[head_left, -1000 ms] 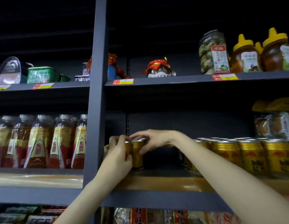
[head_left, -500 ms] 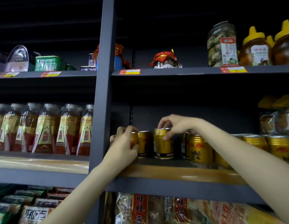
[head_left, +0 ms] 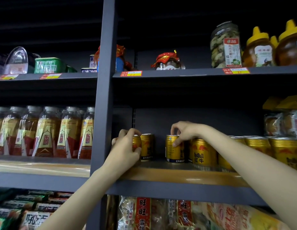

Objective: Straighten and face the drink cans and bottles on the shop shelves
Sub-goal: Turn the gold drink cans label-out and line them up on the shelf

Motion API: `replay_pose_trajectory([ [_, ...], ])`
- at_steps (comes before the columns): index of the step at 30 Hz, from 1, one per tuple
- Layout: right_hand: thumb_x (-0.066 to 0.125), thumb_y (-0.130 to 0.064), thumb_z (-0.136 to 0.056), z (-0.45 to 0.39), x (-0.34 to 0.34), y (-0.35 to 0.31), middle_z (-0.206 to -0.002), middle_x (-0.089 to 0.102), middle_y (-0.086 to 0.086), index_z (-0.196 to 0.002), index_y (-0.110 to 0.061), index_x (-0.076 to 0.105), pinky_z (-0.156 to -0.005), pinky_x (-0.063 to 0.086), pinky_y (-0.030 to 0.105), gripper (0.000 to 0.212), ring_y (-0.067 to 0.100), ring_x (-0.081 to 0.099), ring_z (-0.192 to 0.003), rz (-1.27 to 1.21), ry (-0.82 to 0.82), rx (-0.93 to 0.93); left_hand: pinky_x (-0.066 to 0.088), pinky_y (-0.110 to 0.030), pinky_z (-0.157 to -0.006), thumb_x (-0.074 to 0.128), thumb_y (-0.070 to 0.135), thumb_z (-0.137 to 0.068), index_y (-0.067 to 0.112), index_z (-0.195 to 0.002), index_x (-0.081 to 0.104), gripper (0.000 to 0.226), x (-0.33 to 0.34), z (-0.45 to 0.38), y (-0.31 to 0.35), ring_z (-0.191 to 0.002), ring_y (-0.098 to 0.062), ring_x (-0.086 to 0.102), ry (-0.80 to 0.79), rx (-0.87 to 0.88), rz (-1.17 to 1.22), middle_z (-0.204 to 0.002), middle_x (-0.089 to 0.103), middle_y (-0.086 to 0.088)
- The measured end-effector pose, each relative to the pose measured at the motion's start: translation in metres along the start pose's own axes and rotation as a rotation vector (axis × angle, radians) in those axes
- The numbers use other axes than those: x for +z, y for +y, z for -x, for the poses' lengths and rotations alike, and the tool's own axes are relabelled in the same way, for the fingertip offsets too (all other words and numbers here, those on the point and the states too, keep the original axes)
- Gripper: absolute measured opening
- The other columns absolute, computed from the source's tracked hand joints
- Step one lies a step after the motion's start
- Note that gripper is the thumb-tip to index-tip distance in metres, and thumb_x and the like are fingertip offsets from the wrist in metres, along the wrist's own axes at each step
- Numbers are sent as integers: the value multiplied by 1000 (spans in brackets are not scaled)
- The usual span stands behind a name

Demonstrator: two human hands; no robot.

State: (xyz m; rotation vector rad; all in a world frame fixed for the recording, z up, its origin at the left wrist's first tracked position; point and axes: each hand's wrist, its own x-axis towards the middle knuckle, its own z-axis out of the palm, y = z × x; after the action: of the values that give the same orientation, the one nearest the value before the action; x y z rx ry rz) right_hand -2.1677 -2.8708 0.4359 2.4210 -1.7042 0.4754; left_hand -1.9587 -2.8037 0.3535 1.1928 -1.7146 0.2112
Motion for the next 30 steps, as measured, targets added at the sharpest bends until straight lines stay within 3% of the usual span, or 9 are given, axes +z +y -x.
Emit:
replay_pose_trajectory([
  [5,73,-36,-79,12,-11,7,-117,50,-2,-116,-24,54,-85,47,32,43,15,47,-104,42,129,-29,51,-27,-80,68,18,-82,28,-115,50,39,-5,-8,5,-103,-19,53,-68,34,97,-113,48,1],
  [9,69,-35,-84,34,-27,23,-110,47,-5,-120,-22,54,-81,42,25,41,12,47,-102,47,51,-18,53,-25,-71,71,21,-80,26,-103,50,32,4,-20,22,-93,-16,59,-169,37,211,-104,57,-2],
  [12,66,-38,-86,47,-29,31,-110,51,-5,-116,-24,55,-84,44,26,35,12,49,-102,5,39,-22,54,-32,-77,73,25,-78,24,-95,47,32,23,-26,42,-93,-17,59,-239,109,195,-101,58,-3],
  [14,66,-40,-85,55,-31,34,-116,55,-4,-114,-25,54,-85,46,27,35,12,52,-103,-10,18,-23,53,-32,-80,72,25,-79,22,-98,45,34,33,-31,54,-97,-18,56,-296,149,191,-106,55,-3],
  [18,72,-38,-80,69,-33,36,-123,49,-5,-130,-27,45,-84,48,30,58,14,50,-107,41,-81,-11,54,-33,-82,70,22,-81,23,-104,38,39,41,-43,64,-100,-18,56,-467,198,142,-110,52,-2],
  [21,74,-37,-78,73,-27,37,-129,45,-3,-132,-32,42,-88,50,35,62,17,49,-111,75,-49,1,55,-30,-81,71,17,-80,27,-112,33,50,34,-50,60,-101,-17,57,-651,195,111,-112,52,-2],
  [25,74,-36,-78,75,-26,36,-132,44,-3,-132,-33,42,-88,50,37,62,19,48,-113,83,-30,4,50,-35,-90,72,16,-79,35,-117,31,59,31,-57,53,-113,-20,49,-670,255,-18,-120,47,1],
  [30,74,-37,-78,76,-25,35,-132,46,-2,-131,-33,43,-89,50,39,62,21,50,-112,89,-22,8,24,-49,-111,72,21,-79,32,-126,33,62,46,-57,50,-140,-26,12,-587,258,-80,-132,40,6],
])
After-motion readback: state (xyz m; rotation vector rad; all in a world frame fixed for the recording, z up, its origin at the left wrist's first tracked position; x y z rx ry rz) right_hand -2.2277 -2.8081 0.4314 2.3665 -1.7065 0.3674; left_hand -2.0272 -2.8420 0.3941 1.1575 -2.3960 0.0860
